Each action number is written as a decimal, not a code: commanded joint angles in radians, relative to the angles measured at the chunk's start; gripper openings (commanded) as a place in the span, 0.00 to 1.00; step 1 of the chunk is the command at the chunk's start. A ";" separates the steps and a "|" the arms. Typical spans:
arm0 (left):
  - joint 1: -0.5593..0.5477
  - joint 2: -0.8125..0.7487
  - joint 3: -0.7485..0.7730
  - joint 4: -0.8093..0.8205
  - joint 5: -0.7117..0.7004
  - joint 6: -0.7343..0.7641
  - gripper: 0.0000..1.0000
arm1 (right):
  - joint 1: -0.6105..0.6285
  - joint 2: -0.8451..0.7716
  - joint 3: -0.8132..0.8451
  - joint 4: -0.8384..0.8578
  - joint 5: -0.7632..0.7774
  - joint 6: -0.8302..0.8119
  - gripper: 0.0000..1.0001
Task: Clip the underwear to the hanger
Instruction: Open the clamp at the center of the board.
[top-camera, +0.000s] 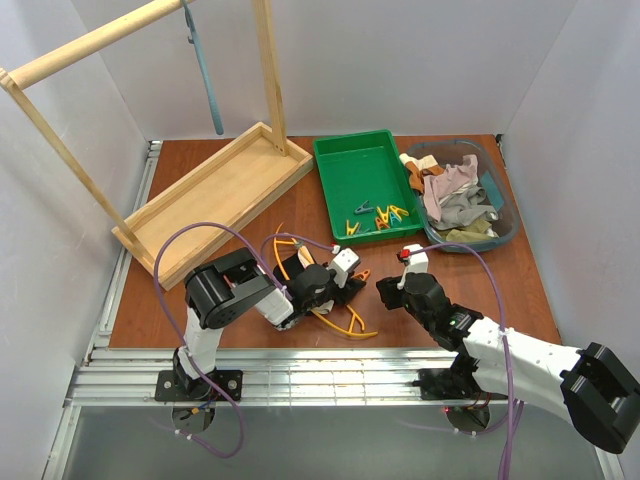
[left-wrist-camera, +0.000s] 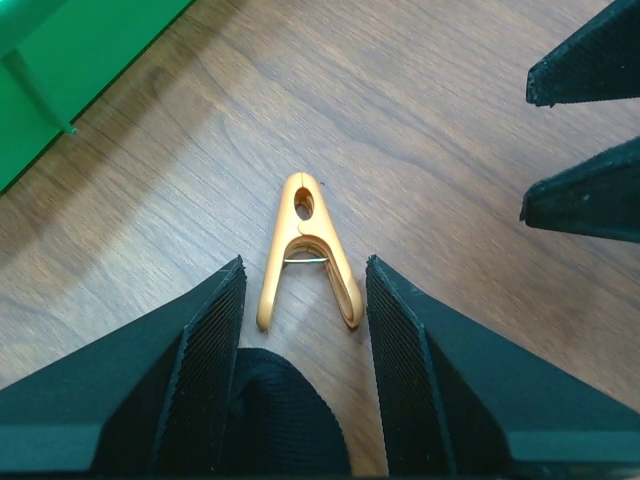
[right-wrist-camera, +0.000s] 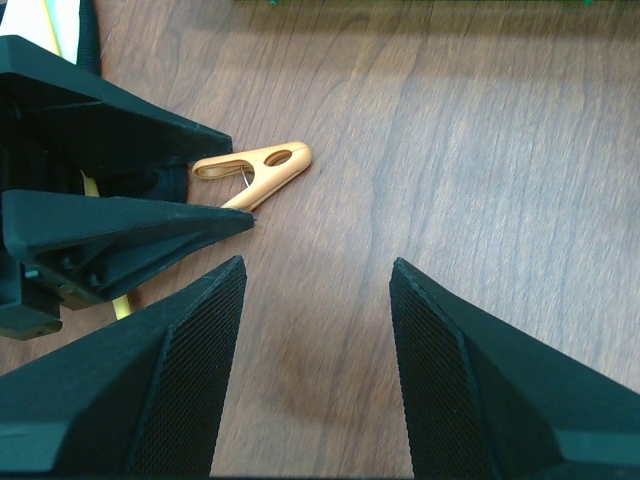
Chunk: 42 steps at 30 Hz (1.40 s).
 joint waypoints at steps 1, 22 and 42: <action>-0.005 -0.009 -0.033 -0.107 0.008 0.021 0.43 | 0.006 0.003 0.012 0.011 0.002 -0.009 0.52; -0.003 -0.081 -0.038 -0.026 0.094 0.028 0.15 | 0.006 0.006 0.030 0.012 0.031 -0.020 0.53; -0.005 -0.700 -0.235 -0.342 -0.156 -0.183 0.15 | 0.022 0.018 -0.093 0.280 -0.343 -0.060 0.49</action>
